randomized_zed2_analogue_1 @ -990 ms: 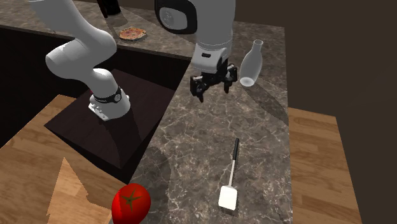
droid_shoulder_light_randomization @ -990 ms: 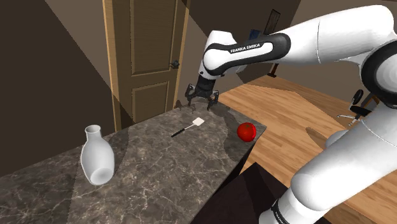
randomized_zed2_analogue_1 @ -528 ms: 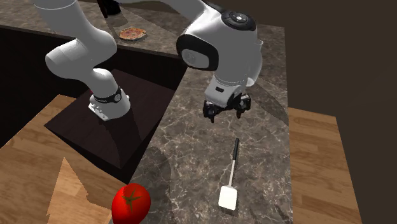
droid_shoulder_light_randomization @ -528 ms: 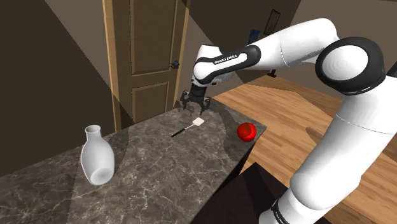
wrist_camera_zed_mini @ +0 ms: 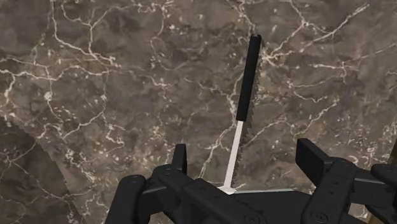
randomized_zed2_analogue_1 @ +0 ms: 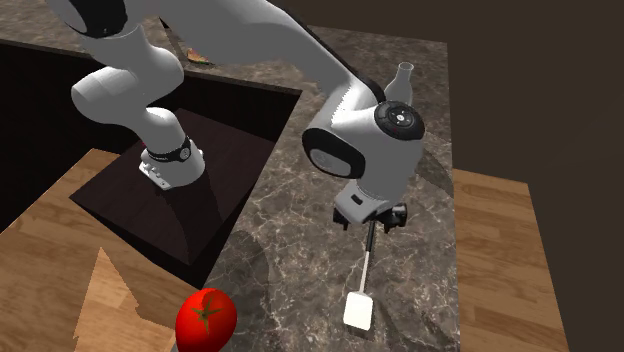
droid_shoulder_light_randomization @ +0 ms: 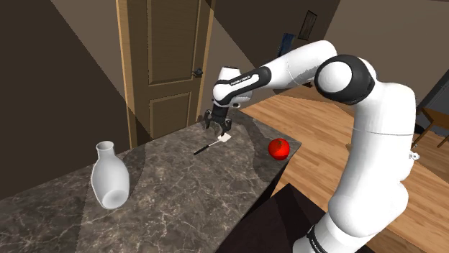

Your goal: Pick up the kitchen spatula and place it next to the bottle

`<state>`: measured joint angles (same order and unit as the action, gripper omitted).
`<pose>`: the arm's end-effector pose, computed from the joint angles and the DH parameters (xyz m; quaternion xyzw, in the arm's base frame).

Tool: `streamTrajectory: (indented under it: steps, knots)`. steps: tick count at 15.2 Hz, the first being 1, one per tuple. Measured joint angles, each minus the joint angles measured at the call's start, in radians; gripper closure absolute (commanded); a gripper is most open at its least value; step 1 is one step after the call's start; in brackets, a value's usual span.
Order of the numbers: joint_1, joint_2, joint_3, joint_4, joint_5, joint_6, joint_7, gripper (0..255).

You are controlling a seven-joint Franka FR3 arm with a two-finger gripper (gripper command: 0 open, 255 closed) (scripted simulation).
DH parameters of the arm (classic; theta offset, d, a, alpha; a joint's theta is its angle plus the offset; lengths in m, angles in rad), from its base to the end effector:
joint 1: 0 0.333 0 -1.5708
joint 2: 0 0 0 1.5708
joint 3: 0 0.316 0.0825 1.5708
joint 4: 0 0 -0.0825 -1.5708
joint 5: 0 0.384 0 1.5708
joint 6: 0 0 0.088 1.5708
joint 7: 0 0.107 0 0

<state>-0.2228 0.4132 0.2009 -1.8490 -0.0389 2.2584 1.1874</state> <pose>0.6383 -0.0234 0.3054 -0.8247 0.5650 0.0117 0.0223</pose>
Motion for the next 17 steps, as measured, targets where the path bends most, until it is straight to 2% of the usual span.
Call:
streamTrajectory:
  steps: [4, 7, 17]
  knots:
    - [-0.001, 0.143, -0.039, 0.111, 0.004, 0.018, 0.081, 0]
    - [0.001, 0.201, -0.055, 0.151, 0.011, 0.031, 0.121, 0]
    - [0.01, 0.273, -0.062, 0.16, 0.005, 0.093, 0.133, 0]
